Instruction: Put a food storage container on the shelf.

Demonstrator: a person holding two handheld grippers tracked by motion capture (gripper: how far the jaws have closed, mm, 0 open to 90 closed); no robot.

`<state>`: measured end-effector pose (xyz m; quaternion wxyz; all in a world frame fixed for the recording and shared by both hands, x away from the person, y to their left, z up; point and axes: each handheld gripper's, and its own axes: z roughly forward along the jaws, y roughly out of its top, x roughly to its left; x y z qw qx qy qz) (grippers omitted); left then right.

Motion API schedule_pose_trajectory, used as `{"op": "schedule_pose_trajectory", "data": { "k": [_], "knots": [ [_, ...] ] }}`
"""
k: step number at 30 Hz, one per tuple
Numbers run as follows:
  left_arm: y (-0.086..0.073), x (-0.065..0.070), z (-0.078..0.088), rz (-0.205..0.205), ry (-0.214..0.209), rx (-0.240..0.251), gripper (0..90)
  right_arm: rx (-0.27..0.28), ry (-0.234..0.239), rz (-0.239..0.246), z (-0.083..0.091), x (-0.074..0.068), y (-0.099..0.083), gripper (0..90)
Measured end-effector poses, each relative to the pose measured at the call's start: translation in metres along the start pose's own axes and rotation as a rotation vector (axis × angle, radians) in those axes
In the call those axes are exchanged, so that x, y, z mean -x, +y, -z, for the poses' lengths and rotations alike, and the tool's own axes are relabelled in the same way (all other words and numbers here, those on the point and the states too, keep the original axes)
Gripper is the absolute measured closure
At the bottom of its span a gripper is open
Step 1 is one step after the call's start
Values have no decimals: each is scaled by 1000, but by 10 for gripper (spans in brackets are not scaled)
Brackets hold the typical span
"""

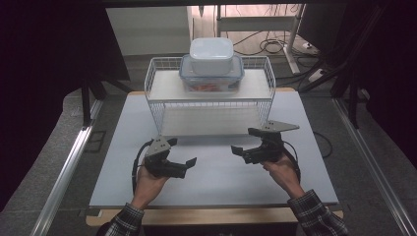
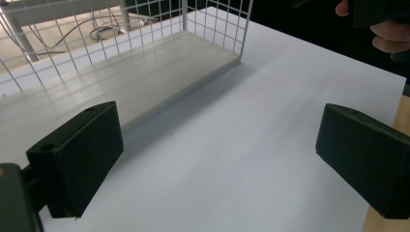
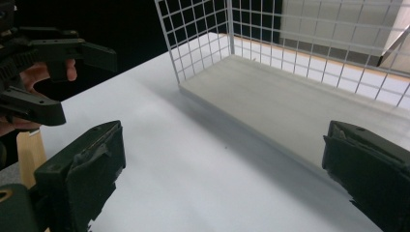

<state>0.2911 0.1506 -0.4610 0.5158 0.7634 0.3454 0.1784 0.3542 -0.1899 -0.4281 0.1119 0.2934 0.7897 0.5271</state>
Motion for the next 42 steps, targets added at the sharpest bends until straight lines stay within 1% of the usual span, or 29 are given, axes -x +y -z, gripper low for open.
{"op": "schedule_pose_trajectory", "data": {
  "k": [4,8,14,21,24,26,30,33,38,42],
  "knots": [
    [-11,-2,6,19,0,-16,26,-16,-2,1,2,-2,-9,15],
    [-23,-4,8,49,1,-33,30,-31,-12,8,5,-5,-17,15],
    [-34,-1,7,38,17,-67,28,-63,-47,24,11,-4,-31,14],
    [-44,1,9,20,34,-92,24,-101,-68,17,17,0,-49,14],
    [-48,1,11,12,43,-106,24,-109,-77,20,19,1,-55,14],
    [-51,1,12,11,45,-115,24,-119,-89,29,19,2,-60,13],
    [-57,2,11,7,47,-135,21,-132,-95,22,20,3,-66,12],
    [-61,1,10,18,34,-145,17,-139,-101,19,21,4,-69,11],
    [-67,-2,4,33,32,-176,10,-165,-114,11,22,6,-79,11],
    [-72,-6,-1,70,8,-208,0,-196,-117,11,20,6,-87,11]
  ]
}}
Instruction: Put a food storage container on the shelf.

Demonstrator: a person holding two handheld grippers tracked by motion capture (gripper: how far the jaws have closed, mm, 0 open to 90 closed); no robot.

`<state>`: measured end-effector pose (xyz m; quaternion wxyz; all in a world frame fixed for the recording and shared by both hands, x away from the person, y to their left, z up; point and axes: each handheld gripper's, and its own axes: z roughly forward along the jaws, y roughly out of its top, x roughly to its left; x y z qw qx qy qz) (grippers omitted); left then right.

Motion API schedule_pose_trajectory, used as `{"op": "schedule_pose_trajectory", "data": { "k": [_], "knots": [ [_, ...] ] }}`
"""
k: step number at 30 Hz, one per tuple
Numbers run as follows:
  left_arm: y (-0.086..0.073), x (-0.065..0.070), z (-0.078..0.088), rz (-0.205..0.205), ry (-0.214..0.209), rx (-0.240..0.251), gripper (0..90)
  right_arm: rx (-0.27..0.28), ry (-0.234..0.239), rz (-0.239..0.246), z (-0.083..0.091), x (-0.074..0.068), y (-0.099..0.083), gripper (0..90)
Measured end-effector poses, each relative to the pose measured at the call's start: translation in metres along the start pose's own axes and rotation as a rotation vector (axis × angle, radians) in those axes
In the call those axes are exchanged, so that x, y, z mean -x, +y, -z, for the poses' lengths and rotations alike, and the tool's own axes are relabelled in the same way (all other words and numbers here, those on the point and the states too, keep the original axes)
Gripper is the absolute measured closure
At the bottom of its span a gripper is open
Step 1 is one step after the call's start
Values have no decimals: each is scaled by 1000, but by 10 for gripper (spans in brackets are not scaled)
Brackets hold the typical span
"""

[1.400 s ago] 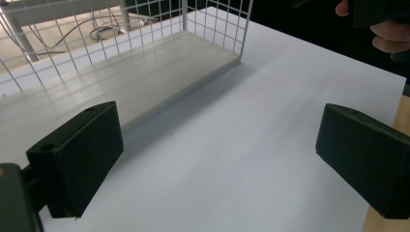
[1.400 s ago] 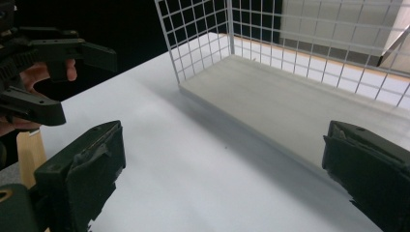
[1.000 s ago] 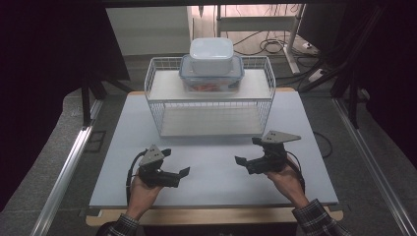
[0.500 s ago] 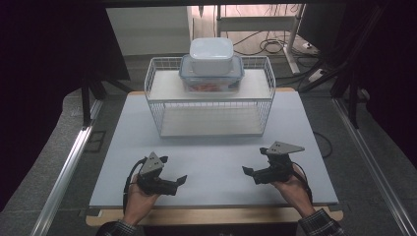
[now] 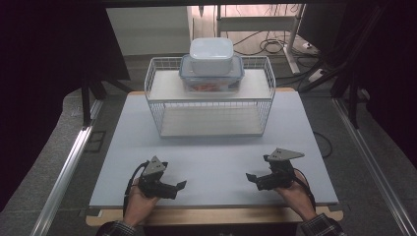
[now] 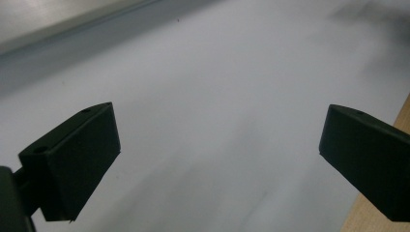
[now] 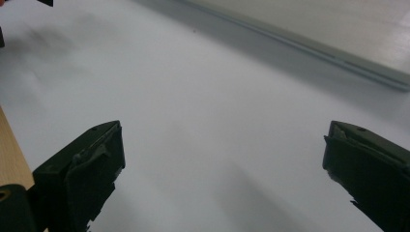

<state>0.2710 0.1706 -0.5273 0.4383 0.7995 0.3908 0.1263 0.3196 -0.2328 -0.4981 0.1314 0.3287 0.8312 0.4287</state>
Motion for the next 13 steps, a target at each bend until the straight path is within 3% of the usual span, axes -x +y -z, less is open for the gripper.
{"op": "schedule_pose_trajectory", "data": {
  "k": [3,7,13],
  "knots": [
    [-2,-1,-4,5,-3,-36,0,-24,1,3,-3,0,-5,11],
    [-4,2,-11,-30,13,-106,0,-55,-5,9,-7,0,-9,11],
    [-3,3,-11,-45,23,-108,0,-76,-10,10,-10,2,-11,12]
  ]
}}
